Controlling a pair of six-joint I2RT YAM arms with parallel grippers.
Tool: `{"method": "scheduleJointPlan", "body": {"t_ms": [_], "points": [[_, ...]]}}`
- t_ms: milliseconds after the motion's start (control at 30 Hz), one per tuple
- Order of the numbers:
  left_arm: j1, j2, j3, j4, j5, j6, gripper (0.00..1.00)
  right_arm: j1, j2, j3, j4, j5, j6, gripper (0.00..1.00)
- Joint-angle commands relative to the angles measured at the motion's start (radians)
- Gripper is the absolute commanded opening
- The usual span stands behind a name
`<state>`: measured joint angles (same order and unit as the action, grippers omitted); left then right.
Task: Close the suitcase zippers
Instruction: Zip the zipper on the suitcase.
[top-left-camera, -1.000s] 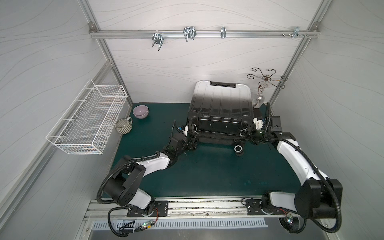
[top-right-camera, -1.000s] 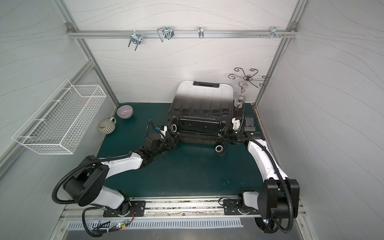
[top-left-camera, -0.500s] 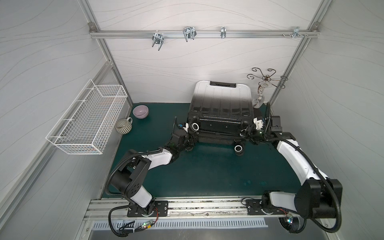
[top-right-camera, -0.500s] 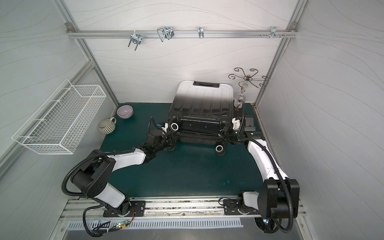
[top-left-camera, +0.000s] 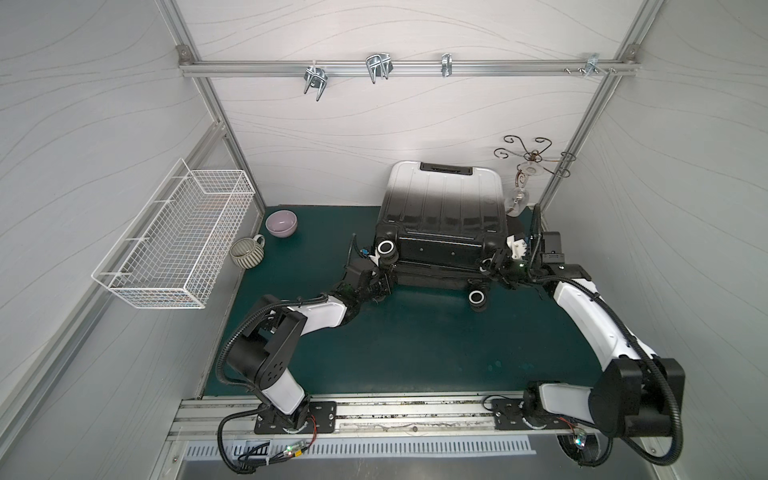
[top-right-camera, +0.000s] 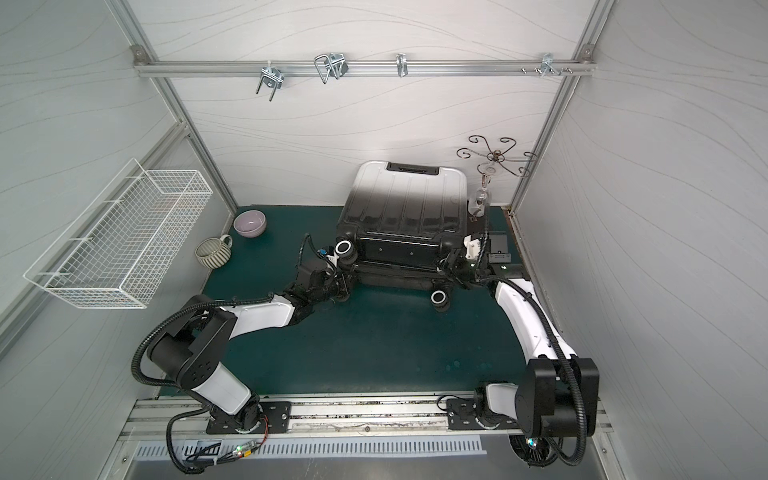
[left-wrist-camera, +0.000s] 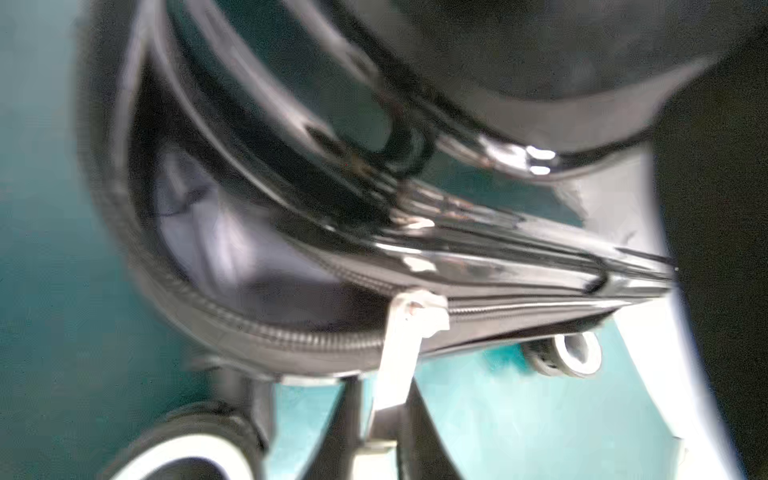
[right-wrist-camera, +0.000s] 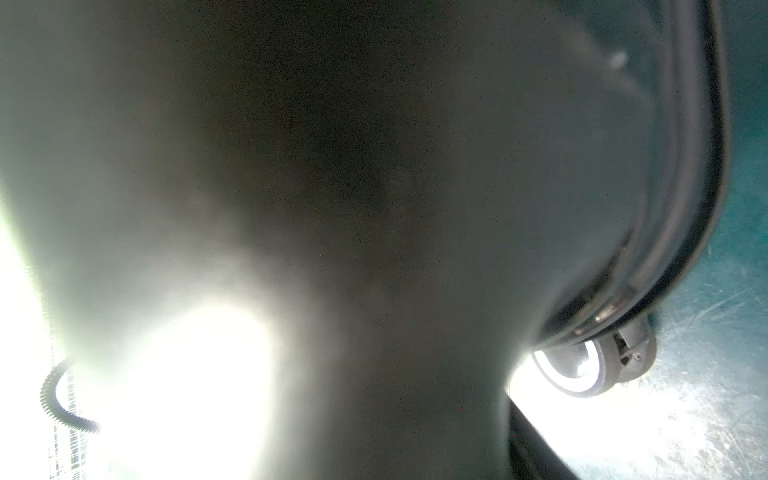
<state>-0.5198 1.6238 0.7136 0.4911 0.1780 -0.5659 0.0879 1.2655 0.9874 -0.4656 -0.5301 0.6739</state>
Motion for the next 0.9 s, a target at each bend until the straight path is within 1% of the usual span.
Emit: {"method": "scheduleJointPlan", "body": {"t_ms": [0,100,167,233,267,367,533,600,700,767,867], "points": [[0.017,-0.055,0.018,0.087,-0.024,0.001,0.00,-0.008,-0.045,0.012,0.036,-0.052,0.027,0.00],[0.069,-0.146,-0.033,0.065,-0.056,0.003,0.00,-0.062,-0.076,-0.001,0.032,-0.049,0.040,0.00],[0.099,-0.228,-0.075,0.040,-0.085,0.027,0.00,-0.111,-0.102,-0.001,0.021,-0.055,0.045,0.00],[0.124,-0.320,-0.097,-0.049,-0.135,0.070,0.00,-0.143,-0.122,0.009,-0.008,-0.031,0.036,0.00],[0.137,-0.346,-0.100,-0.102,-0.142,0.084,0.00,-0.149,-0.128,0.009,-0.009,-0.021,0.037,0.00],[0.167,-0.371,-0.090,-0.222,-0.183,0.129,0.00,-0.168,-0.132,-0.012,0.032,-0.024,0.077,0.00],[0.182,-0.397,-0.079,-0.374,-0.304,0.154,0.00,-0.210,-0.119,0.002,0.039,0.017,0.094,0.00],[0.203,-0.401,-0.097,-0.382,-0.284,0.119,0.00,-0.212,-0.095,0.024,0.036,0.038,0.087,0.00],[0.201,-0.391,-0.117,-0.362,-0.213,0.066,0.00,-0.182,-0.019,0.063,0.046,0.061,0.080,0.00],[0.199,-0.403,-0.133,-0.355,-0.193,0.043,0.00,-0.161,0.023,0.082,0.041,0.114,0.062,0.00],[0.165,-0.476,-0.144,-0.395,-0.195,0.052,0.00,-0.153,0.078,0.110,0.027,0.173,0.042,0.00]]}}
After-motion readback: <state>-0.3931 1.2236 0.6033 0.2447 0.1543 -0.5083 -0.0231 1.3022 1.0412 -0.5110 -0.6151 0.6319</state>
